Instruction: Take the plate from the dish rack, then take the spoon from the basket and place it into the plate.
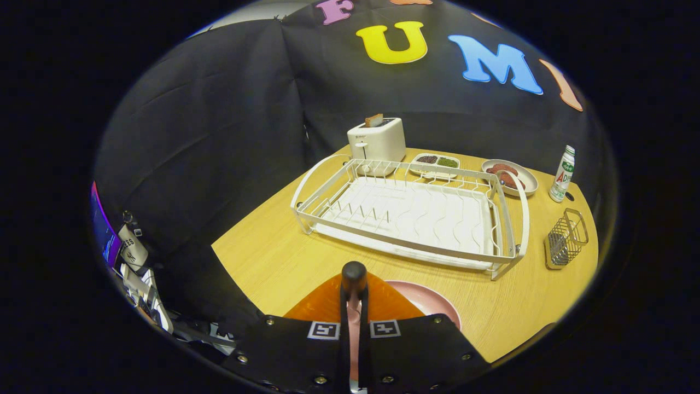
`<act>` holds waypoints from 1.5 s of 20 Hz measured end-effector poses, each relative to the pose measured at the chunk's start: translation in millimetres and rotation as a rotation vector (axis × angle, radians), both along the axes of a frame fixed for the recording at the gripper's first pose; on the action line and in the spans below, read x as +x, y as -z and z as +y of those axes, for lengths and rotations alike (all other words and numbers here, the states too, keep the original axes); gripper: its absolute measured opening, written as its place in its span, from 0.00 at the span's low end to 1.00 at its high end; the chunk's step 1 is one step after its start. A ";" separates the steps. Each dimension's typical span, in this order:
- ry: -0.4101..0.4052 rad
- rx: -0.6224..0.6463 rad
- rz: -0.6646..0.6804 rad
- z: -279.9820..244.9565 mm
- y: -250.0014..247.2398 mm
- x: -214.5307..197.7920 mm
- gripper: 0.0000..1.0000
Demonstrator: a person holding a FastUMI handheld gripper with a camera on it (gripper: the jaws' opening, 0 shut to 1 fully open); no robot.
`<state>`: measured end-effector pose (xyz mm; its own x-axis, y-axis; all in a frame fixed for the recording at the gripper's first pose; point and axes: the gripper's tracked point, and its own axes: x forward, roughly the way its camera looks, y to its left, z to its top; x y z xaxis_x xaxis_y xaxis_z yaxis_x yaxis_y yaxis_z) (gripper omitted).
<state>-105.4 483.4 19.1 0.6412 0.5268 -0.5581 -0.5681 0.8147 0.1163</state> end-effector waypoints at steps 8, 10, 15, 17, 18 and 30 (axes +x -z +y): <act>-0.031 0.017 -0.030 1.1 -2.3 -7.5 0.11; -0.029 0.022 -0.057 -5.9 -13.8 -6.9 0.14; -0.005 0.048 -0.085 -23.5 -33.7 2.5 0.14; 0.002 0.064 -0.082 -31.0 -39.6 3.3 0.14; 0.003 0.065 -0.080 -32.0 -40.5 4.2 0.15; 0.049 0.122 -0.142 -69.3 -80.6 12.2 0.26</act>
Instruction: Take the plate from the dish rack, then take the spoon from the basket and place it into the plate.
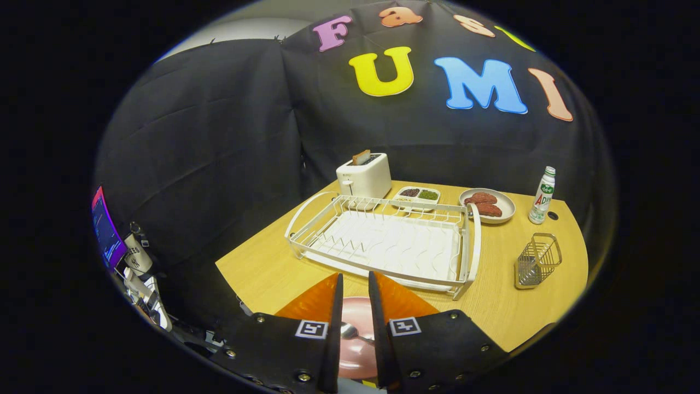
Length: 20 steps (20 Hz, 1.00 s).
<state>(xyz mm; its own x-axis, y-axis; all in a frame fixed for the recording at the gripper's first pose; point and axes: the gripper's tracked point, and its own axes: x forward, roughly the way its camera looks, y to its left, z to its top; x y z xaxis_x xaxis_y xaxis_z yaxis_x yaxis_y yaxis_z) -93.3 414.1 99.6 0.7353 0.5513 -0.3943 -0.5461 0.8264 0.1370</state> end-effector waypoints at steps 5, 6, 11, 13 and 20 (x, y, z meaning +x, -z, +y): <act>0.084 0.058 -0.143 -37.9 -56.3 19.5 0.26; 0.105 0.066 -0.181 -48.3 -69.8 24.4 0.27; 0.213 0.105 -0.356 -102.7 -145.5 43.2 0.26; 0.248 0.104 -0.426 -123.7 -172.6 47.7 0.27; 0.343 0.123 -0.551 -173.8 -224.2 40.1 0.26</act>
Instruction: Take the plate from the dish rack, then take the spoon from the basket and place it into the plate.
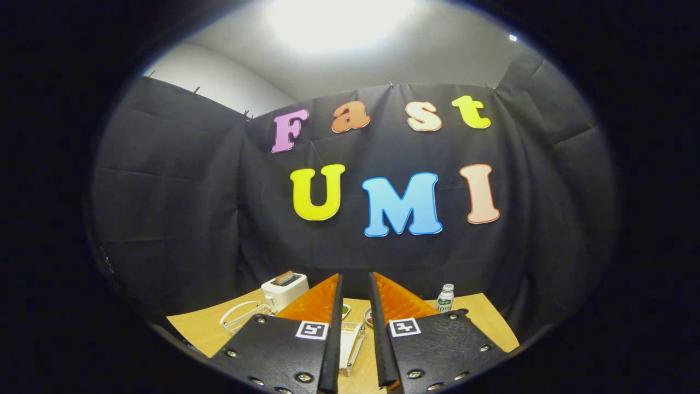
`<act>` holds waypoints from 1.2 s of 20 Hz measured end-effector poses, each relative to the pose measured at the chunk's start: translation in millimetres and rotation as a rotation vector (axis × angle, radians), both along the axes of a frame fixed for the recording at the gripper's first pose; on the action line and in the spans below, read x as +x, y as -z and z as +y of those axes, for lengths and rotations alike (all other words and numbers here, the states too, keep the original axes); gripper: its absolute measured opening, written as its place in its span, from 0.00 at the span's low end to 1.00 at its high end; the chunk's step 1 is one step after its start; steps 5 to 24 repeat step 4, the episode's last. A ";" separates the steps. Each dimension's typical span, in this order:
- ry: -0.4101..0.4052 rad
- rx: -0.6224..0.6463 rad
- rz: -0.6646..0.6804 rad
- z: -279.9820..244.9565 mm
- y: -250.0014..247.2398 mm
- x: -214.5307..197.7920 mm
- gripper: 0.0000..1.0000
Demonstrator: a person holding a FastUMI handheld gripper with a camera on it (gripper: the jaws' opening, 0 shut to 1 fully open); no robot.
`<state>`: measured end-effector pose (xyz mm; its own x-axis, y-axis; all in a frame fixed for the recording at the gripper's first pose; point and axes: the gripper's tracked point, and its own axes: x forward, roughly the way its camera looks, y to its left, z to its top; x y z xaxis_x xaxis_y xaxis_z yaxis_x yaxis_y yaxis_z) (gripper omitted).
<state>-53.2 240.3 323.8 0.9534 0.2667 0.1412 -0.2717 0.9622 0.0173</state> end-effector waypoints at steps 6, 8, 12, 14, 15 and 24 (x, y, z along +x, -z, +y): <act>0.040 -0.007 -0.028 -17.1 -5.0 -8.5 0.26; 0.040 -0.007 -0.028 -17.1 -5.0 -8.5 0.26; 0.040 -0.007 -0.028 -17.1 -5.0 -8.5 0.26; 0.040 -0.007 -0.028 -17.1 -5.0 -8.5 0.26; 0.040 -0.007 -0.028 -17.1 -5.0 -8.5 0.26; 0.040 -0.007 -0.028 -17.1 -5.0 -8.5 0.26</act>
